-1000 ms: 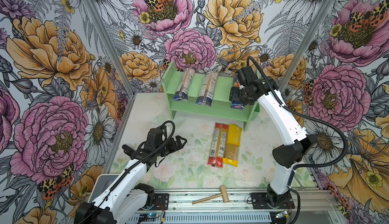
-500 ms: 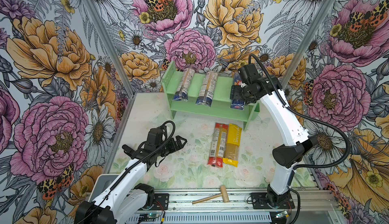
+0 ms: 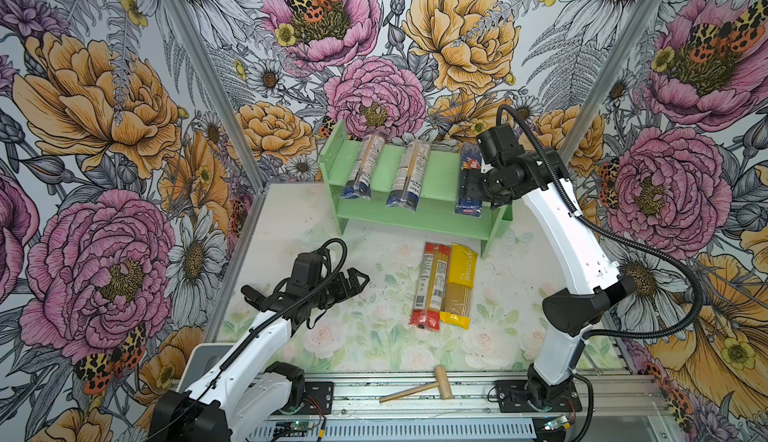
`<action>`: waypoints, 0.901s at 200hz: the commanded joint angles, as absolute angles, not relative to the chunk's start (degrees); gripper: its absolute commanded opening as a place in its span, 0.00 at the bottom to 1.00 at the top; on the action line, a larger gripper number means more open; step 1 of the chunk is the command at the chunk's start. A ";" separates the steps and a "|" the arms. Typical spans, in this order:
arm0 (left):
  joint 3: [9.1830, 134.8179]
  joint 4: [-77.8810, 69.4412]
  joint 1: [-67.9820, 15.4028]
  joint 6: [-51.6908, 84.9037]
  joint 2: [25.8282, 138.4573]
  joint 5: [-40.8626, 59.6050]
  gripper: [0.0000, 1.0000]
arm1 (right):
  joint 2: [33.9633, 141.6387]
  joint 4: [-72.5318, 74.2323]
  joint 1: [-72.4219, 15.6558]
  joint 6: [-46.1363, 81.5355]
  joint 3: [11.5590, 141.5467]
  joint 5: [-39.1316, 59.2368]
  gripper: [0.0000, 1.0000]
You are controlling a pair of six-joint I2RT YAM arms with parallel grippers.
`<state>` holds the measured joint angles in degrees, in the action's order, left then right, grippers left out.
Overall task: Place and organize the pasta boxes and bags onto the shelf
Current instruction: 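Withdraw the open right gripper from the shelf back toward the robot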
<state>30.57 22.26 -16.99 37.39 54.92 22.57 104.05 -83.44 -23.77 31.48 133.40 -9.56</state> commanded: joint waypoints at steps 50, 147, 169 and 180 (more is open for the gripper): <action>32.25 21.10 -16.67 37.26 55.61 22.08 0.99 | 94.77 -84.27 -25.33 29.44 129.85 -8.13 0.81; 32.26 19.51 -18.07 37.09 57.04 21.98 0.99 | 78.95 -76.51 -27.47 29.25 105.97 -6.26 0.82; 32.21 19.20 -18.73 37.18 57.18 21.56 0.99 | 75.48 -74.50 -28.36 30.03 99.79 -5.86 0.84; 32.32 19.07 -19.04 37.11 57.30 21.38 0.99 | 74.01 -74.19 -28.94 30.40 97.05 -6.34 0.86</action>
